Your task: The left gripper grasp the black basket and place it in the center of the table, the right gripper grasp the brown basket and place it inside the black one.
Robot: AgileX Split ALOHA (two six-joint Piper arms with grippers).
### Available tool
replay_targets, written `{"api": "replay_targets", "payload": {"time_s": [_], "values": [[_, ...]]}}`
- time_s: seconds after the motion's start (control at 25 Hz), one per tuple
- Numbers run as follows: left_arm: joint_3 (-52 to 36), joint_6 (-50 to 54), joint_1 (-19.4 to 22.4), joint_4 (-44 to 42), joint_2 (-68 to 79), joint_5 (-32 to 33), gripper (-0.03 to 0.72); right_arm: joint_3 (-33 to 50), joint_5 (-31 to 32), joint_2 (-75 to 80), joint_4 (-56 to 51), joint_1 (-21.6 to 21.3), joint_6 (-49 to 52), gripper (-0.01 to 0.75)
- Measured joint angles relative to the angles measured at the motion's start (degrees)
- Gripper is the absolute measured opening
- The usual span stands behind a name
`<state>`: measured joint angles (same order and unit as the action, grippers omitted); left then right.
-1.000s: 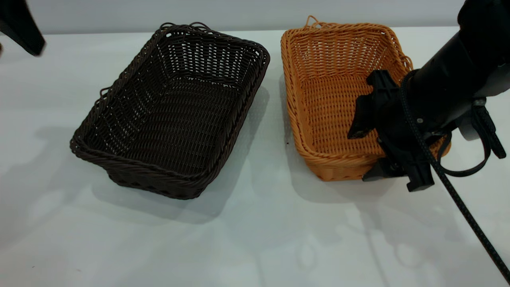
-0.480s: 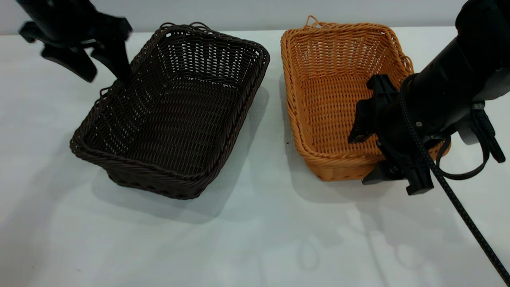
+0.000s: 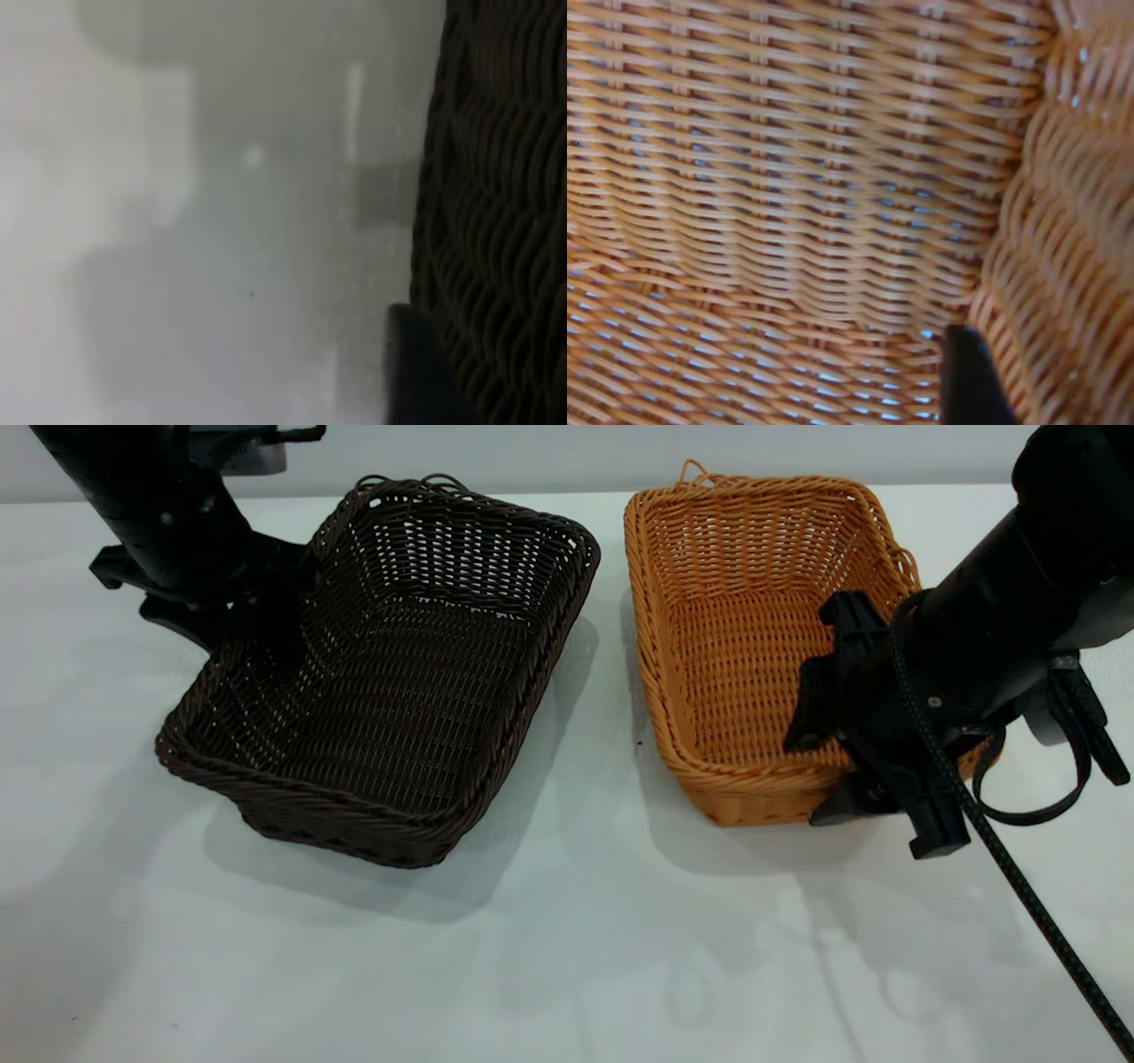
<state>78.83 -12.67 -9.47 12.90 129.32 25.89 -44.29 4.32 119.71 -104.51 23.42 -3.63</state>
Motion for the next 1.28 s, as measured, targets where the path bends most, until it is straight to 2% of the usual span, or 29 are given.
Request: {"api": "replay_targets", "payload": {"time_s": [0.16, 0.28, 0.44, 0.64, 0.76, 0.88, 1.04, 1.16, 1.28], "values": [[0.0, 0.0, 0.0, 0.0, 0.0, -0.7, 0.133, 0.0, -0.8, 0.0, 0.0, 0.0, -1.7, 0.18], [0.0, -0.3, -0.1, -0.5, 0.0, -0.7, 0.083, 0.0, -1.4, -0.1, -0.8, 0.0, -1.5, 0.077], [0.1, -0.6, -0.1, -3.2, 0.0, -0.8, 0.075, -0.5, -1.4, -1.9, -0.3, -1.4, -3.7, 0.062], [0.1, -0.6, -0.1, -8.7, -0.1, -0.7, 0.075, -1.2, 1.8, -6.0, 3.0, -8.3, -14.5, 0.062], [0.2, -3.0, -0.1, -10.8, -0.1, -1.0, 0.074, -2.3, 8.8, -8.6, 8.3, -14.7, -21.2, 0.062], [0.2, -9.1, -0.2, -11.3, -0.1, -2.0, 0.074, -3.9, 18.9, -10.9, 15.4, -20.5, -23.1, 0.062], [0.2, -22.4, -1.8, -11.4, -0.1, -5.0, 0.074, -7.9, 34.0, -11.4, 27.9, -27.6, -23.3, 0.062], [0.2, -34.5, -4.9, -11.4, -0.1, -9.0, 0.074, -12.1, 46.2, -11.4, 35.7, -31.0, -23.0, 0.062], [0.2, -46.4, -8.5, -11.8, 0.5, -14.0, 0.074, -16.0, 53.6, -11.4, 38.4, -32.7, -23.0, 0.062]]}}
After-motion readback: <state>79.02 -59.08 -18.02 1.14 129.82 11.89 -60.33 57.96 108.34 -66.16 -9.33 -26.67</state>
